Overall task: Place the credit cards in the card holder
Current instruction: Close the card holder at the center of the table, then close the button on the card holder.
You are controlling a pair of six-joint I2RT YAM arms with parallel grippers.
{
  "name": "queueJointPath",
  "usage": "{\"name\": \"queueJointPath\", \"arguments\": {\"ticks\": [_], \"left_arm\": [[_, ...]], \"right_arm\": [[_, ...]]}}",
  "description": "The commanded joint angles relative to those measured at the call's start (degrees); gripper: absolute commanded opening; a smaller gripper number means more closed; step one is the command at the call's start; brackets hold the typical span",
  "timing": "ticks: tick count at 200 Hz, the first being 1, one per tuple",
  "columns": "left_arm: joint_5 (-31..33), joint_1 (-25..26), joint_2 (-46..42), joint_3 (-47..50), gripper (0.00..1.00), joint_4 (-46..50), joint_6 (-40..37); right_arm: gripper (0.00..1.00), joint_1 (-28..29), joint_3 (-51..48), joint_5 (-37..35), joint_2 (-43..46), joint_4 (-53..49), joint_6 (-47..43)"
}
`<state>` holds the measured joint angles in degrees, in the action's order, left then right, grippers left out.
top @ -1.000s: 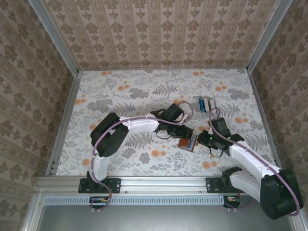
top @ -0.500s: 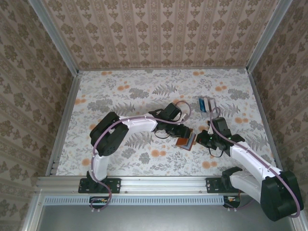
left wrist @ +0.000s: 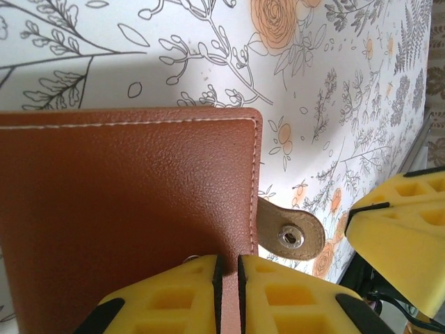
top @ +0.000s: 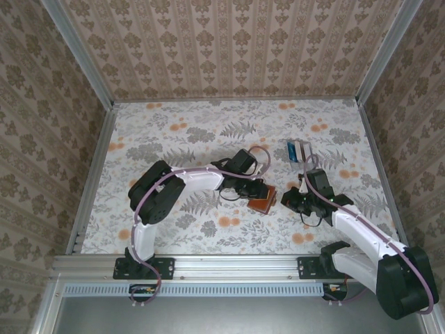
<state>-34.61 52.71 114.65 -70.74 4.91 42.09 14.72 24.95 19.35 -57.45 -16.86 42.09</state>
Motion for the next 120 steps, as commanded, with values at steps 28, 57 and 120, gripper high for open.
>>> {"name": "queueJointPath", "arguments": {"ticks": [28,57,120], "left_arm": [[-1.83,-1.68,-1.24,2.53,0.22,-3.02,2.57],[-4.85,-3.11,-2.07,5.34,0.21,-8.25,6.38],[-4.08,-3.98,-3.46,5.67,0.21,-5.4,4.64]], "right_arm": [[0.27,-0.3,0.71,4.55,-2.26,3.02,-0.47],[0.34,-0.1,2.27,5.24,-4.12,3.3,-0.77],[0.4,0.66,4.26,5.24,-9.35,4.98,-0.85]]}}
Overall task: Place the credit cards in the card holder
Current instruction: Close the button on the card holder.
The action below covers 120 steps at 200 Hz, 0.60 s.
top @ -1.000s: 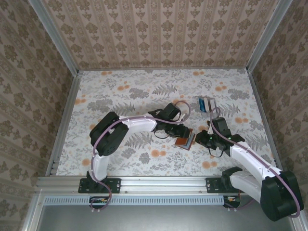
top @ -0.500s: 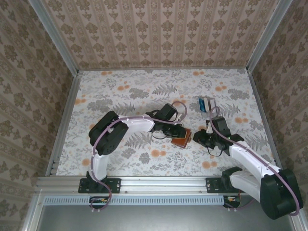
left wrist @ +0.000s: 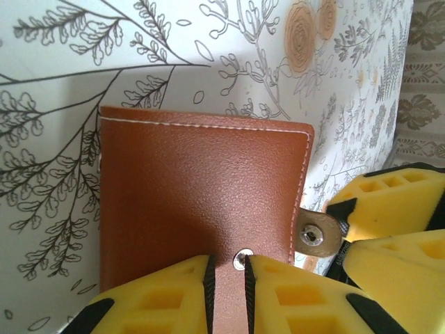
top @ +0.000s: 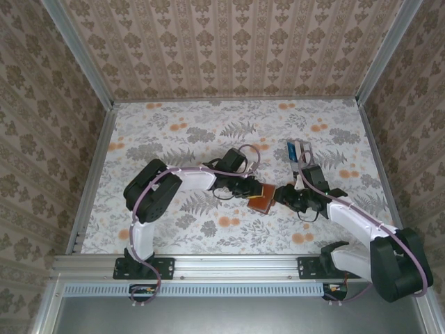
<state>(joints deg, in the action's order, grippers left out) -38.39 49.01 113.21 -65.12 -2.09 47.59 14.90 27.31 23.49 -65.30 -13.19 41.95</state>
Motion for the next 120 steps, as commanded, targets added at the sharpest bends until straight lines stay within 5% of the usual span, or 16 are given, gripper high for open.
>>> {"name": "queueJointPath", "arguments": {"ticks": [1,33,59,120], "left_arm": [[-0.29,-0.26,-1.98,0.03,0.21,1.66,-0.9],[0.07,0.02,-0.07,1.15,0.21,0.38,-0.14],[0.18,0.01,0.76,1.53,0.21,-0.27,0.29],[1.11,0.03,1.55,1.7,0.21,0.77,0.04]], "right_arm": [[0.4,0.53,1.93,1.16,-1.64,1.32,-0.77],[0.34,0.66,3.43,1.21,-3.73,1.58,-1.17],[0.15,0.76,3.71,1.3,-4.48,1.6,-1.26],[0.0,0.96,3.63,0.52,-4.98,1.17,-2.05]]}}
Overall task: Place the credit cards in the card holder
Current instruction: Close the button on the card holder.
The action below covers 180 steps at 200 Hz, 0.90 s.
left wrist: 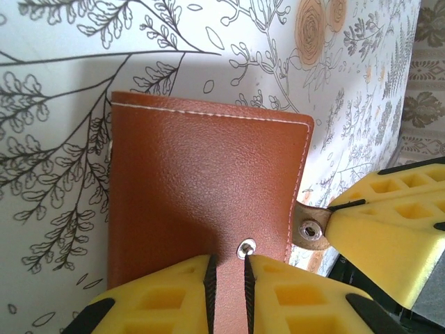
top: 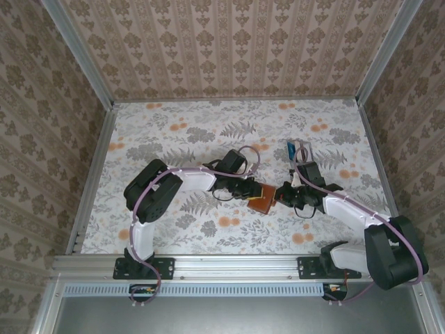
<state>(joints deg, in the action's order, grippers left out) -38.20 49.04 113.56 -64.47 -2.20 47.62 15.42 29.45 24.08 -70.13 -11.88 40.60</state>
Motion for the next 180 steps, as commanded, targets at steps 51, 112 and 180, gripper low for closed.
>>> {"name": "queueJointPath", "arguments": {"ticks": [51,112,180], "left_arm": [[0.93,0.27,1.27,5.39,0.2,-6.37,6.42],[5.02,0.57,-0.03,11.01,0.2,-14.19,13.29],[4.64,0.52,-1.77,12.36,0.12,-14.79,13.2]], "right_arm": [[0.0,2.14,4.09,0.62,-3.56,-0.05,-1.36],[0.0,6.28,8.77,-0.31,-11.45,-2.54,-3.24],[0.0,6.38,8.64,-1.59,-13.91,-1.18,-3.41]]}}
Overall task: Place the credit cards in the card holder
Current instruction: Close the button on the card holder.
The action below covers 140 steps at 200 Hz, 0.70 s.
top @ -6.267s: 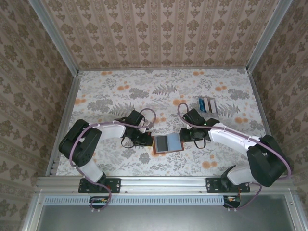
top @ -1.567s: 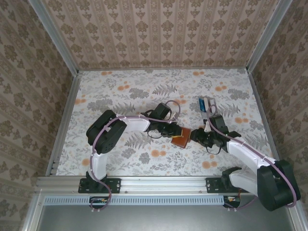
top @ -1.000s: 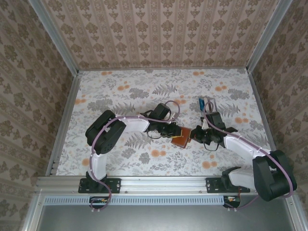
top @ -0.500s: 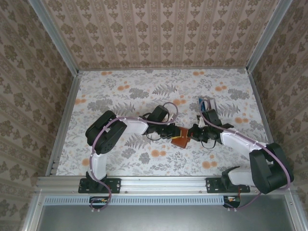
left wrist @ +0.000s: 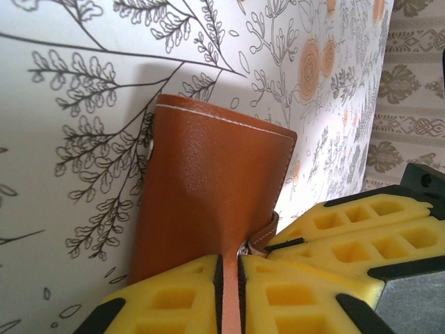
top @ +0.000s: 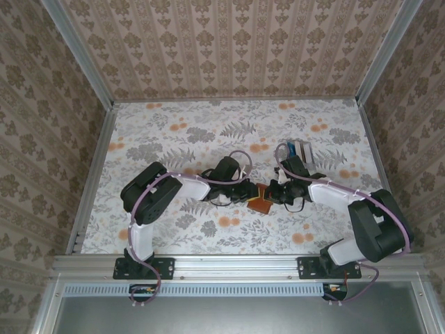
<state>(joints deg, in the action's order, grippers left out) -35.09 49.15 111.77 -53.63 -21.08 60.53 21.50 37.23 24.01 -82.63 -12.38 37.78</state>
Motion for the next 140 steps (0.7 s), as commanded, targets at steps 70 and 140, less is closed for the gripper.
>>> {"name": "queueJointPath", "arguments": {"ticks": [70,140], "left_arm": [[2.34,0.6,0.16,2.28,0.1,3.85,0.55],[2.23,0.27,0.31,1.28,0.1,5.54,0.02]], "right_arm": [[0.0,0.17,0.74,-3.25,0.76,0.32,0.19],[0.0,-0.36,0.55,-4.76,1.28,1.18,1.24]]}}
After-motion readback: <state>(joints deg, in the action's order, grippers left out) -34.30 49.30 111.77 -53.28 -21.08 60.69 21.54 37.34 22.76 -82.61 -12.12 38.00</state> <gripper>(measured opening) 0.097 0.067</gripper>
